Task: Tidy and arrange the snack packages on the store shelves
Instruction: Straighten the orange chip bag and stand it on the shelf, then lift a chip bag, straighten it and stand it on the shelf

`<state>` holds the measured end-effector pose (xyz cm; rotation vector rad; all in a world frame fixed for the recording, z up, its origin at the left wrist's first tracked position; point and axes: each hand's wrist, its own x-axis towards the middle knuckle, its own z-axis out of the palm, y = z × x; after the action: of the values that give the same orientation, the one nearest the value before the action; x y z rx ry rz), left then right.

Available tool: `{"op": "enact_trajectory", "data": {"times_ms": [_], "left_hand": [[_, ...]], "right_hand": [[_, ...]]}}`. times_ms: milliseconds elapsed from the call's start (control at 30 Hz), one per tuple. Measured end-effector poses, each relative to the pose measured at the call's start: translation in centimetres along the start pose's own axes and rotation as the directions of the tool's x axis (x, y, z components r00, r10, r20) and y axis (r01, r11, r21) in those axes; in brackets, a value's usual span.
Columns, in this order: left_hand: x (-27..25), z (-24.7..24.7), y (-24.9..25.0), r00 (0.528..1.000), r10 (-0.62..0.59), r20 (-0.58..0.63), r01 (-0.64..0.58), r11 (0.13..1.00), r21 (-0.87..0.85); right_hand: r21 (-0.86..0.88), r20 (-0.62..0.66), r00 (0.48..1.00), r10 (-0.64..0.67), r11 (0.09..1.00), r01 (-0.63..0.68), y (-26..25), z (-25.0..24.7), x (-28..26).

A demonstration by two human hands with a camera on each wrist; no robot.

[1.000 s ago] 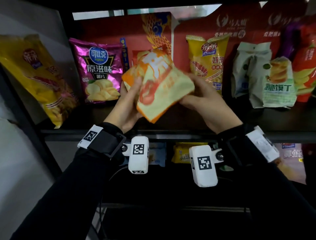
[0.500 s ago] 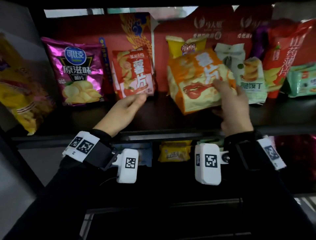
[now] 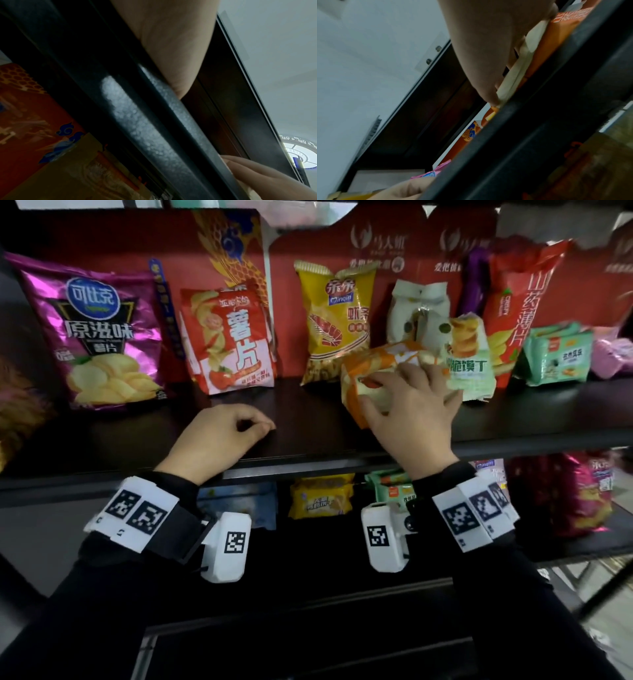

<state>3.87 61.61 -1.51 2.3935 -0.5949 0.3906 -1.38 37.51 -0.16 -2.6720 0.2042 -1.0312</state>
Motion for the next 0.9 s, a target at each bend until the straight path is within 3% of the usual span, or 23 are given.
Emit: {"op": "enact_trajectory", "data": {"times_ms": [200,267,367,433,500,600,733,833,900], "left_hand": [[-0.1,0.0,-0.1,1.0,-0.015,-0.015,0.015,1.0,0.013],[-0.1,-0.1,0.2,1.0,-0.023,-0.02,0.024,0.999,0.027],[-0.1,-0.6,0.5,0.997,-0.074,-0.014,0.073,0.995,-0.062],[0.2,-1.9,0.7,0.991,-0.135,0.004,0.133,0.968,-0.215],[1.0,-4.1,0.5,0.976,-0.218,0.008,0.208,0.922,-0.327],[3.3,-7.5,0.4,0.94,-0.34,0.012,0.316,0.86,-0.4],[7.7,-8.3,0.1,0.89,-0.454,-0.036,0.384,0.791,-0.476],[9.9,-7.3,-0.5,0.851,-0.514,-0.106,0.444,0.813,-0.378],[10.7,-6.7,-1.5,0.842,-0.536,-0.06,0.473,0.787,-0.396]], "right_hand": [[0.027,-0.03,0.998,0.062,0.998,-0.061,0.2,1.0,-0.3],[0.085,-0.121,0.991,0.06,0.995,-0.05,-0.7,1.1,-0.5],[0.213,-0.403,0.908,-0.11,0.954,0.21,-2.9,1.3,-1.1],[0.315,-0.454,0.854,-0.255,0.85,0.421,-4.9,1.9,-1.4],[0.414,-0.308,0.885,-0.348,0.789,0.454,-6.6,2.7,-1.8],[0.365,-0.042,0.92,-0.39,0.851,0.378,-7.5,4.3,-2.0],[0.345,0.05,0.936,-0.348,0.886,0.311,-7.3,4.9,-1.7],[0.322,0.1,0.936,-0.336,0.901,0.289,-7.1,5.0,-1.6],[0.31,0.109,0.937,-0.333,0.907,0.286,-7.1,5.0,-1.7]]}}
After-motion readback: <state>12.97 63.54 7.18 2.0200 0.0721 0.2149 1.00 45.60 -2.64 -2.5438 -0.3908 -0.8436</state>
